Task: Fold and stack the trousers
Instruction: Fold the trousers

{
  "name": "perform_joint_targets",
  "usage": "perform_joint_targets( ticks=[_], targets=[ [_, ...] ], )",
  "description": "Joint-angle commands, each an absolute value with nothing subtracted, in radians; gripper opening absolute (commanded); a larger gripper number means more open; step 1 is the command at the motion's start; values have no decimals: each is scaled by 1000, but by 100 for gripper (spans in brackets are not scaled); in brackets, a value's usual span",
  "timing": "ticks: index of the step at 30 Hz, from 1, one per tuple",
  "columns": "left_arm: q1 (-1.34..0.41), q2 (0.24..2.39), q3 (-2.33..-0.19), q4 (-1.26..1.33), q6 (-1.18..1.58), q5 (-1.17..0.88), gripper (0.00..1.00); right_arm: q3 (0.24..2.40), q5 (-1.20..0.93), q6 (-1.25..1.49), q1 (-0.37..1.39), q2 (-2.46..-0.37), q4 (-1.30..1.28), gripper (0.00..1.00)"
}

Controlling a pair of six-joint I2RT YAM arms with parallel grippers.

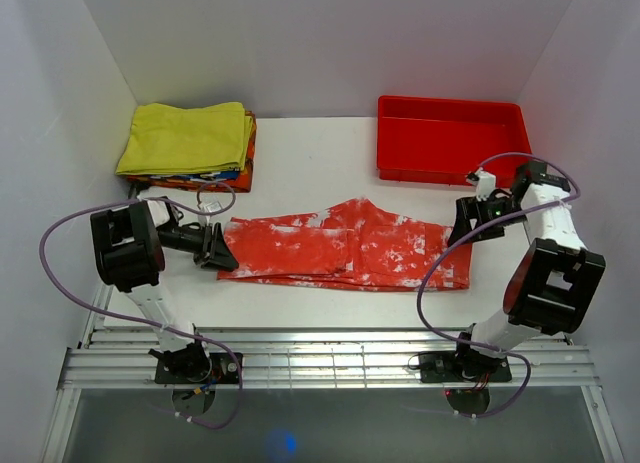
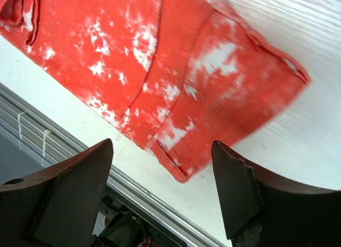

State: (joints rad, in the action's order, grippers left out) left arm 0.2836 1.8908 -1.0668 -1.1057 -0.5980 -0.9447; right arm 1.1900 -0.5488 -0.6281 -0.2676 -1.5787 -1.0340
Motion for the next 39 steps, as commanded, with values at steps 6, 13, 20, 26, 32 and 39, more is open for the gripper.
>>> perform_joint_targets(
  ticks=[6, 13, 20, 26, 32, 39],
  targets=[
    [293, 1859, -1061, -966, -492, -932, 52, 1138, -538, -656, -520, -1618, -1066, 81],
    [322, 1689, -1092, -1013, -517, -973, 56, 1045, -623, -652, -557, -1739, -970, 79],
    [474, 1687, -1095, -931, -463, -818, 65, 1045, -615, -637, -555, -1784, -939, 75],
    [474, 1811, -1062, -885, -471, -865, 66, 1026, -584, -644, -551, -1799, -917, 70],
    [468, 1916, -1063, -833, -417, -1003, 67, 1011, -571, -663, -546, -1798, -919, 66],
    [434, 1970, -1049, -801, -374, -1081, 59, 1015, -575, -661, -528, -1787, -927, 56]
  ],
)
